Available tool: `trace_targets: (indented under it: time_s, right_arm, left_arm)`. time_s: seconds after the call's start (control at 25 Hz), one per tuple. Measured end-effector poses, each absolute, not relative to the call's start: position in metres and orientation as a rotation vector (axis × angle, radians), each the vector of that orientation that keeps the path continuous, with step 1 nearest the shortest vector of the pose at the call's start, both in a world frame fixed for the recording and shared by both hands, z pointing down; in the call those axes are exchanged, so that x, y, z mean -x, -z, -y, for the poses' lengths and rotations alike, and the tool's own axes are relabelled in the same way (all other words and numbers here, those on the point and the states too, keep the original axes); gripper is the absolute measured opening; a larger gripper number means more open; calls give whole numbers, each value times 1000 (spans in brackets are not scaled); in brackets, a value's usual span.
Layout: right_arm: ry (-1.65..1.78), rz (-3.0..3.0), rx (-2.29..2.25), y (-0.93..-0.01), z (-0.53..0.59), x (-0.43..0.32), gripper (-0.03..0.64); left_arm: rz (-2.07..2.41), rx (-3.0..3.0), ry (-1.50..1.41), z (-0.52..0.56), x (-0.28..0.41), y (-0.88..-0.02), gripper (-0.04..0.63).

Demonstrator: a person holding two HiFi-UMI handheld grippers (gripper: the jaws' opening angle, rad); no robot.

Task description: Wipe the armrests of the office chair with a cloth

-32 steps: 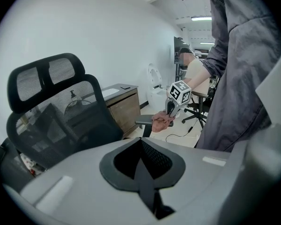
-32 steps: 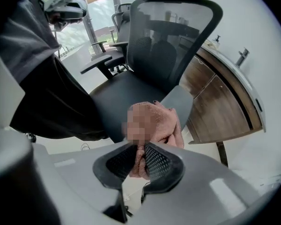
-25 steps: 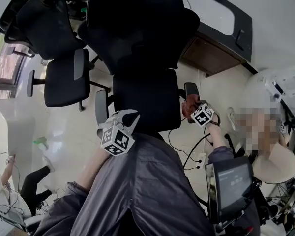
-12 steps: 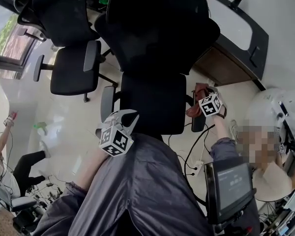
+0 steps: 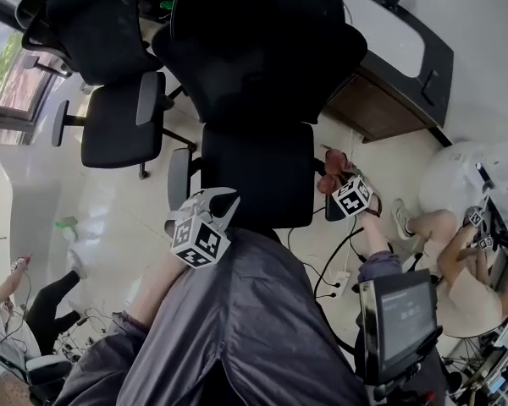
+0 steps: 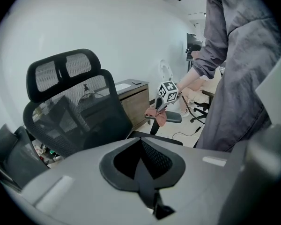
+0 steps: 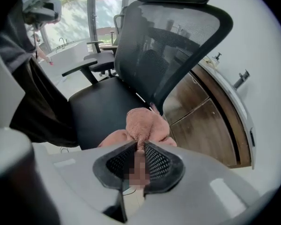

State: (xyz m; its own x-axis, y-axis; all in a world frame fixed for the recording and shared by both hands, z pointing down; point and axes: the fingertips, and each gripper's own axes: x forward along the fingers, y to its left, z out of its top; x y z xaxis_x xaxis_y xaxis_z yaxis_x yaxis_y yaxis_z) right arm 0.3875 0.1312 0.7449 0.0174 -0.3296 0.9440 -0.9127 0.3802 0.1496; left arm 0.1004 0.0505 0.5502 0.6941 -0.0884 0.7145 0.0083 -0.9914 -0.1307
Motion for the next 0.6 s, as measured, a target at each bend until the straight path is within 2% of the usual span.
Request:
trace_targets:
  time_s: [0.6]
  right_arm:
    - [-905, 1605, -994, -748, -271, -326, 46]
  left_arm:
    - [98, 2753, 1113, -83, -122, -549, 17]
